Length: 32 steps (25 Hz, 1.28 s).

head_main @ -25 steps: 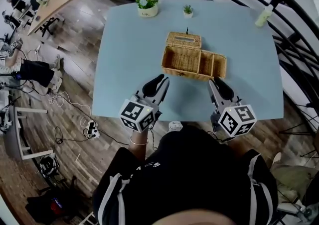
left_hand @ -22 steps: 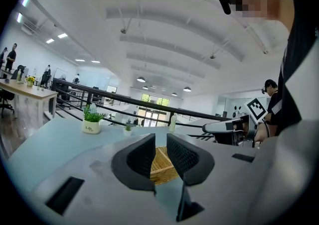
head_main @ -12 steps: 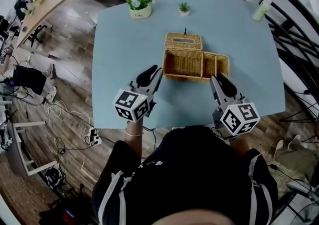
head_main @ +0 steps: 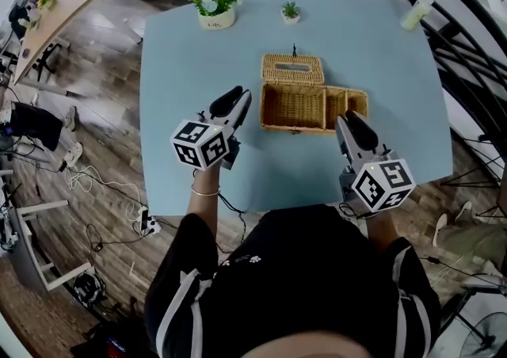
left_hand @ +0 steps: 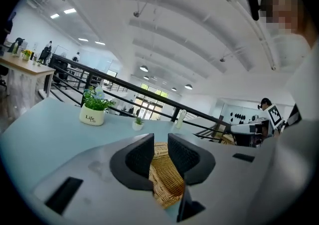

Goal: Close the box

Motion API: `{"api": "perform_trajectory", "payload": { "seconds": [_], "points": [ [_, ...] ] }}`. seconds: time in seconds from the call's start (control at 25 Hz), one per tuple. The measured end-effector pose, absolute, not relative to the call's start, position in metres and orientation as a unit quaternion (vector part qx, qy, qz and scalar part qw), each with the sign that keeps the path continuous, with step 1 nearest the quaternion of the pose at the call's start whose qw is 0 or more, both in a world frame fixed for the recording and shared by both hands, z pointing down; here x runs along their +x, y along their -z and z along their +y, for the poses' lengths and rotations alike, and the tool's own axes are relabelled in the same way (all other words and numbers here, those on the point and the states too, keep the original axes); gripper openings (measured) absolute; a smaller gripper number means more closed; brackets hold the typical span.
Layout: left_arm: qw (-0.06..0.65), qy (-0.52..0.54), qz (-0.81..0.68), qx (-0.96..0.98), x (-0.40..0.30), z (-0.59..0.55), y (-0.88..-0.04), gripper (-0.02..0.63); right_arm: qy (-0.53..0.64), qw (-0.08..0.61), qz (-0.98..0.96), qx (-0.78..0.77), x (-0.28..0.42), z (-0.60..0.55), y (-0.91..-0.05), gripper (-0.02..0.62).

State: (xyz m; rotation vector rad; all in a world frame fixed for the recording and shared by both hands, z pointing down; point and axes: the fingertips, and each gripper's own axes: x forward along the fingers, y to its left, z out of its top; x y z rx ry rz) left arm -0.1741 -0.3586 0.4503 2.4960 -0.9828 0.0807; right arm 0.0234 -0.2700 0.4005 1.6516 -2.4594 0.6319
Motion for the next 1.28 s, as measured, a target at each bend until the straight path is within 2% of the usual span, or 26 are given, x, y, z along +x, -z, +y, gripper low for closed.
{"api": "perform_trajectory", "payload": {
  "seconds": [0.4, 0.88, 1.28],
  "points": [
    [0.307, -0.037, -0.322, 0.895, -0.163, -0.405, -0.493, 0.119, -0.234, 0.079, -0.797, 0.551, 0.023, -0.282, -0.418, 0.103],
    [0.400, -0.047, -0.280, 0.871, -0.141, -0.448, -0.549, 0.135, -0.263, 0.087, -0.767, 0.578, 0.044, -0.281, -0.433, 0.113],
    [0.505, 0.024, -0.231, 0.831, -0.128, -0.458, -0.561, 0.167, -0.272, 0.085, -0.753, 0.593, 0.053, -0.281, -0.437, 0.114]
  ]
}}
